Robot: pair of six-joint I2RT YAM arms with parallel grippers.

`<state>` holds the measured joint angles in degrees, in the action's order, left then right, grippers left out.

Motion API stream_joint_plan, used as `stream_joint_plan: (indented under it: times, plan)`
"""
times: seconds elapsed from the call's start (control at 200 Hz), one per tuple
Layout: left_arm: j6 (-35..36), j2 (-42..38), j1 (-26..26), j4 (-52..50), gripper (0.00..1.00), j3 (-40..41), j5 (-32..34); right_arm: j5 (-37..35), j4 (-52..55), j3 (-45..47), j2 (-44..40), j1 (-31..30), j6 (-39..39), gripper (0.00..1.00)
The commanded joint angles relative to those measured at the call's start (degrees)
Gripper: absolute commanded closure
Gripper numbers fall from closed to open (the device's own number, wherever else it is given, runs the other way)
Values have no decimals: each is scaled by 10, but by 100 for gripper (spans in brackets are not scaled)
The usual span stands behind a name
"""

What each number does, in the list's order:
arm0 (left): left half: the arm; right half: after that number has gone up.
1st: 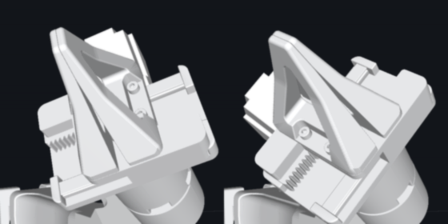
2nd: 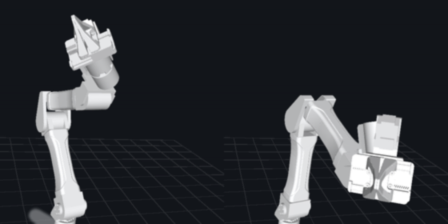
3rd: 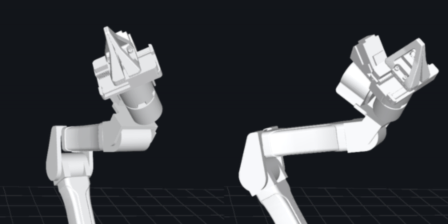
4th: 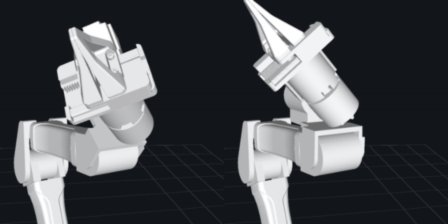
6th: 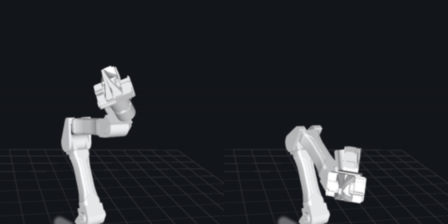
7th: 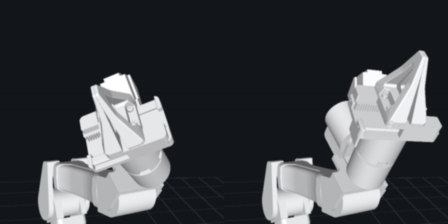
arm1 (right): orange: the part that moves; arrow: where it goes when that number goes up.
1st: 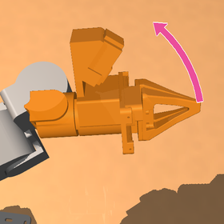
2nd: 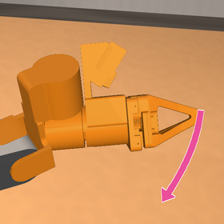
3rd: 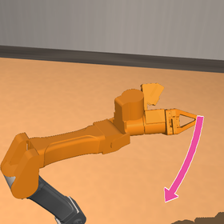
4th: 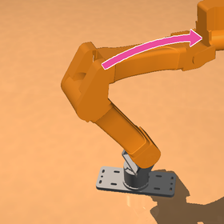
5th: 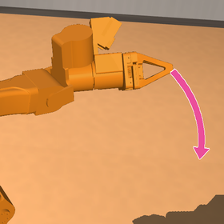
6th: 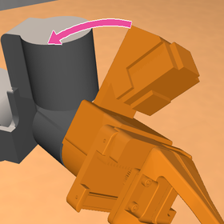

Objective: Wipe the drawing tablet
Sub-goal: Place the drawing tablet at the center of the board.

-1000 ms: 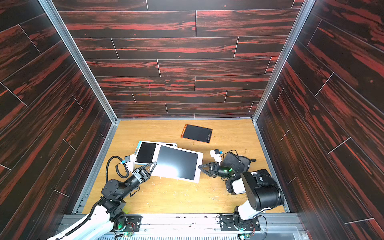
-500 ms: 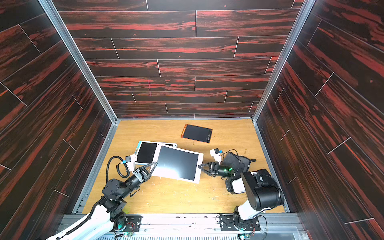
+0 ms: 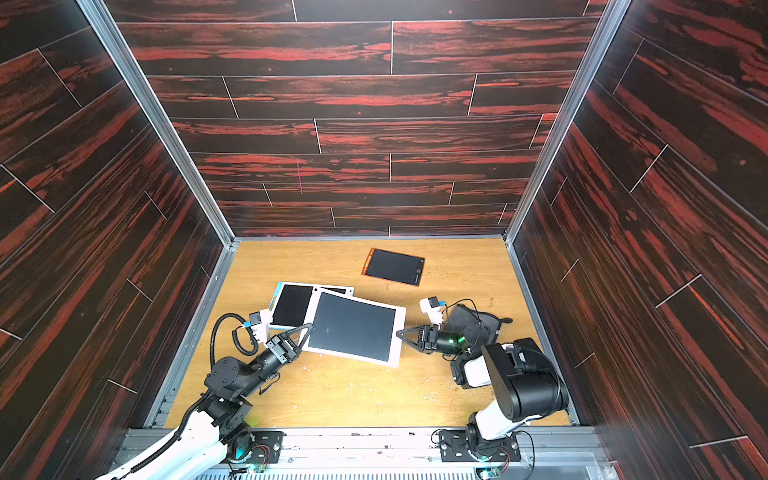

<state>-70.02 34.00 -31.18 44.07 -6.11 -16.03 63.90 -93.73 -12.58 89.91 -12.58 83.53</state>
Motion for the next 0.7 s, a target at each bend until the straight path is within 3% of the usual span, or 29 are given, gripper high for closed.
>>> stream_joint_plan:
  times: [0.0,0.09,0.185,0.696]
  plan:
    - [10,-15,0,40,100,-19,-4,4,3,8,5,-3,1,100]
    - [12,-15,-1,37,100,-19,-3,11,3,6,-2,-4,5,100]
    - [12,-14,-1,36,100,-19,-1,19,3,5,-12,-3,10,90]
    - [17,-15,-1,27,100,-28,-1,30,3,6,-29,-5,20,79]
